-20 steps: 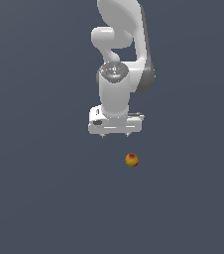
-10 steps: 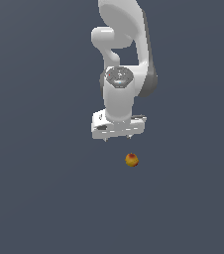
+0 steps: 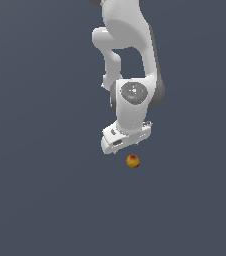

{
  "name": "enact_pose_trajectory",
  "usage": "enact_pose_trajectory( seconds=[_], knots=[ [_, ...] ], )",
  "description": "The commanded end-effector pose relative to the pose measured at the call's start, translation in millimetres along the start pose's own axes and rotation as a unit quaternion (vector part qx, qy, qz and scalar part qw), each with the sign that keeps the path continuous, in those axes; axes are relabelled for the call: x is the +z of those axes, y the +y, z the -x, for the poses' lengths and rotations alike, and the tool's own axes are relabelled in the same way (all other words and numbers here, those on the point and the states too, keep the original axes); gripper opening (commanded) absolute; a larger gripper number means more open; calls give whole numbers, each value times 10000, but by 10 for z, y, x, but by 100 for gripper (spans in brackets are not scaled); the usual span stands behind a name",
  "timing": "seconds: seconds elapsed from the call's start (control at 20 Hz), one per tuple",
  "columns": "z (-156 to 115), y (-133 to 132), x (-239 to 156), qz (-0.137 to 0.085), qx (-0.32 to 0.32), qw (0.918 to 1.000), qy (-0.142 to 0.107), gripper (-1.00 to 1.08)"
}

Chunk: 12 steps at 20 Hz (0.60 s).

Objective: Pick up the object and move it to a goal position.

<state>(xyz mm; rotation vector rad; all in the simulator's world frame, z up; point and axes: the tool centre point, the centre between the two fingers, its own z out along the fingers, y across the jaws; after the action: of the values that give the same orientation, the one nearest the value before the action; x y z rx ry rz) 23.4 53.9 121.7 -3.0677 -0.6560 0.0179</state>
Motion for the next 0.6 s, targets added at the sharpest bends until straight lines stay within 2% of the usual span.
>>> enact_pose_trajectory(
  seconds=[0.0, 0.25, 0.55],
  knots=[
    [-96, -65, 92, 16, -432, 9991, 7, 100],
    [-239, -169, 235, 33, -1089, 9940, 23, 100],
    [-336, -247, 338, 41, -1549, 9879, 40, 100]
  ],
)
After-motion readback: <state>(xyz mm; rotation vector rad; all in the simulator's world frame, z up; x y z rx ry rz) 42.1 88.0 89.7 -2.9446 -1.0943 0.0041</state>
